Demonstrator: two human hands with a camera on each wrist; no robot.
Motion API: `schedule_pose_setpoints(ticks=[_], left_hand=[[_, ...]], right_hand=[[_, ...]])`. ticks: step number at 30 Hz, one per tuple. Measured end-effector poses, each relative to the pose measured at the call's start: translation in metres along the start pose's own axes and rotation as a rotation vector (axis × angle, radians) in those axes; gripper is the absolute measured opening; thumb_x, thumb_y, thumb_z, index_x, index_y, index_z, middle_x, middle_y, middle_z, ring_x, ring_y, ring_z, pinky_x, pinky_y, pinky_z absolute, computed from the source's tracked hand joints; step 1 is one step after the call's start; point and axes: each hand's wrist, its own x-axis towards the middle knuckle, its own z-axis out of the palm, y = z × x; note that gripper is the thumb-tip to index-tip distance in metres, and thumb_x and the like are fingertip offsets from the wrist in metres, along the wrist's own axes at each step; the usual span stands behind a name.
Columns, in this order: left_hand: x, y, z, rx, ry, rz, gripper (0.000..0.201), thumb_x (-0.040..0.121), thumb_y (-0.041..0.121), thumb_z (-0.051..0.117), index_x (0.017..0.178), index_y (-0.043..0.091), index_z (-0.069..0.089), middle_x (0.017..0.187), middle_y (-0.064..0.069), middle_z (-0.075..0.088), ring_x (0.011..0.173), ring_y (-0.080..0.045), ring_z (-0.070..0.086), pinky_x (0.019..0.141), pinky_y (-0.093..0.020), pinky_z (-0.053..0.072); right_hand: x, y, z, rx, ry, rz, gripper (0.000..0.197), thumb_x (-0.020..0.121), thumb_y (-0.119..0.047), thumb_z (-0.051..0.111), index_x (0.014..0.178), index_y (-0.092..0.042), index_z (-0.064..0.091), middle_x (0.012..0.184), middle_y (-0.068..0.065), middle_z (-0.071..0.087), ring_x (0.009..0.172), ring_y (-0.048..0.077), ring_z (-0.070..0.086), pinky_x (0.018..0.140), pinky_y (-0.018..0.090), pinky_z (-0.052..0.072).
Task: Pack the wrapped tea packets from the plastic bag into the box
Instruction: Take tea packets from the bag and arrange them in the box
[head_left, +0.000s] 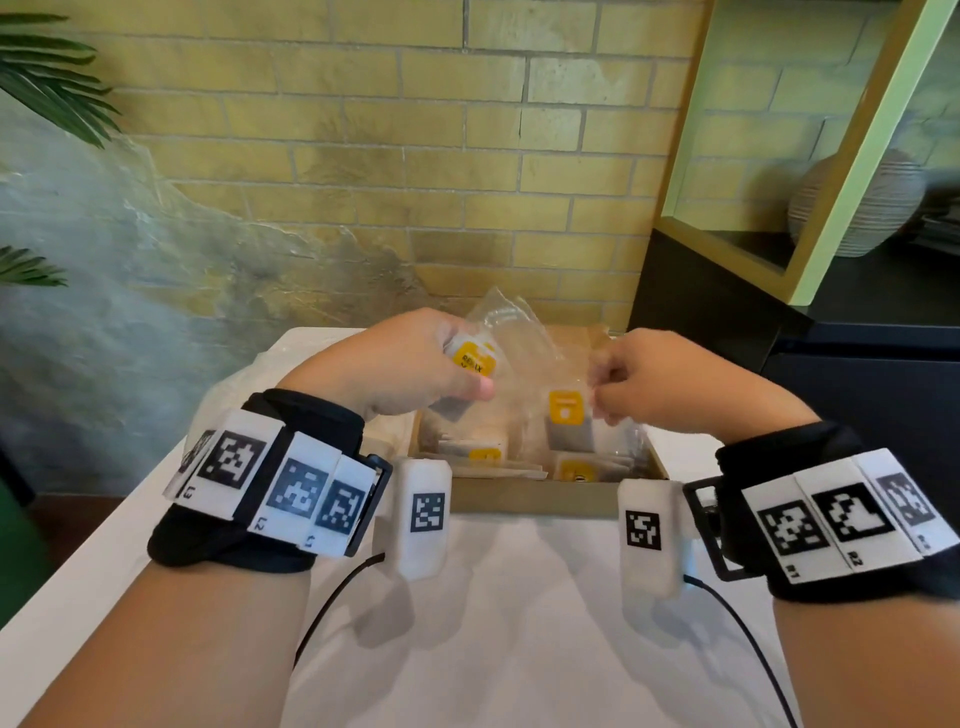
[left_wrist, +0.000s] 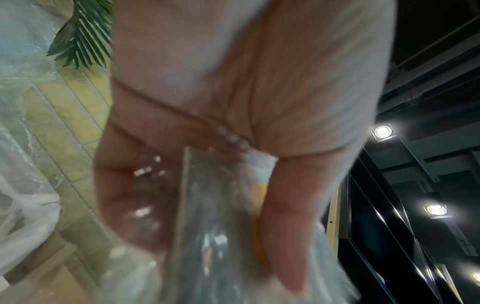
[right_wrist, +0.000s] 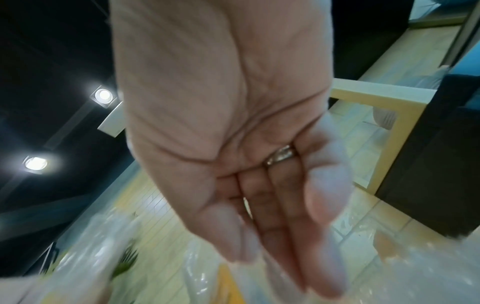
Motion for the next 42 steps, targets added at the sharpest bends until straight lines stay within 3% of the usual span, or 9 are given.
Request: schedule_pose_setpoints(ticks=[4,11,15,18,21,25,30,36,42], left_hand=[[-0.003,0.000,0.003,0.206,-0.177,-0.041,0.022,0.078,0.020,0.073,0.060,0.019,0.060,0.056,0.010,0.062,0.059,-0.010,0.058,0.078,-0.032,0.052],[-0.007,0.005,0.007,0.175,-0.310,-0.055,0.006,0.081,0.013,0.070,0.085,0.016,0.065,0.065,0.005,0.063,0.064,-0.012,0.058,0.067,-0.025,0.050],[-0.007,0.004,0.009,0.175,-0.330,-0.088,0.010,0.083,0.013,0.068,0.081,0.021,0.063,0.067,0.005,0.061,0.061,-0.009,0.057,0.058,-0.016,0.048],[-0.004,0.002,0.012,0.213,-0.286,-0.100,0.012,0.083,0.015,0.067,0.083,0.025,0.061,0.072,0.005,0.063,0.064,-0.009,0.059,0.064,-0.021,0.050],[-0.002,-0.002,0.012,0.221,-0.261,-0.124,0.011,0.083,0.016,0.068,0.085,0.024,0.060,0.074,0.003,0.063,0.069,-0.014,0.059,0.073,-0.030,0.052],[0.001,-0.008,0.006,0.261,-0.192,-0.144,0.019,0.082,0.021,0.068,0.071,0.025,0.053,0.066,0.007,0.057,0.065,-0.012,0.054,0.071,-0.028,0.045],[0.001,-0.013,0.002,0.239,-0.166,-0.178,0.009,0.084,0.020,0.065,0.078,0.023,0.058,0.071,0.005,0.060,0.066,-0.010,0.056,0.065,-0.024,0.042],[0.001,-0.017,-0.007,0.207,-0.117,-0.191,0.008,0.084,0.023,0.066,0.084,0.017,0.063,0.079,0.000,0.065,0.073,-0.015,0.059,0.074,-0.028,0.045],[0.000,-0.022,-0.010,0.139,-0.099,-0.194,0.015,0.084,0.021,0.067,0.095,0.010,0.066,0.089,-0.008,0.069,0.079,-0.018,0.063,0.083,-0.032,0.049]], right_hand=[[-0.004,0.004,-0.009,0.178,0.149,-0.006,0.008,0.081,-0.008,0.058,0.076,-0.012,0.063,0.066,0.001,0.067,0.066,0.014,0.061,0.065,0.028,0.049],[-0.005,0.006,-0.012,0.291,0.185,-0.012,0.011,0.088,-0.009,0.055,0.082,-0.017,0.059,0.078,0.007,0.066,0.073,0.019,0.064,0.058,0.024,0.052],[-0.006,0.007,-0.011,0.289,0.122,-0.009,0.010,0.089,-0.008,0.055,0.084,-0.015,0.059,0.077,0.004,0.063,0.068,0.016,0.063,0.061,0.026,0.056],[-0.006,0.007,-0.010,0.143,0.038,-0.025,0.013,0.085,-0.006,0.058,0.080,-0.018,0.060,0.075,-0.001,0.062,0.065,0.010,0.060,0.068,0.026,0.054],[-0.005,0.005,-0.006,-0.025,-0.030,-0.041,0.015,0.082,-0.005,0.059,0.079,-0.019,0.064,0.076,-0.007,0.059,0.068,0.004,0.053,0.062,0.016,0.044],[-0.005,0.003,0.000,-0.116,-0.145,-0.007,0.014,0.080,-0.007,0.062,0.081,-0.019,0.069,0.077,-0.009,0.060,0.069,0.004,0.052,0.059,0.015,0.039],[-0.004,-0.006,0.012,-0.177,-0.273,0.011,0.014,0.081,-0.014,0.065,0.084,-0.027,0.069,0.100,-0.007,0.066,0.096,0.013,0.058,0.089,0.026,0.046],[-0.004,-0.008,0.011,-0.232,-0.284,0.028,0.012,0.083,-0.015,0.063,0.080,-0.026,0.064,0.104,-0.003,0.065,0.091,0.014,0.054,0.079,0.023,0.041],[-0.004,-0.011,0.011,-0.273,-0.289,0.033,0.011,0.084,-0.016,0.061,0.091,-0.024,0.065,0.111,0.000,0.064,0.093,0.015,0.054,0.077,0.023,0.038]])
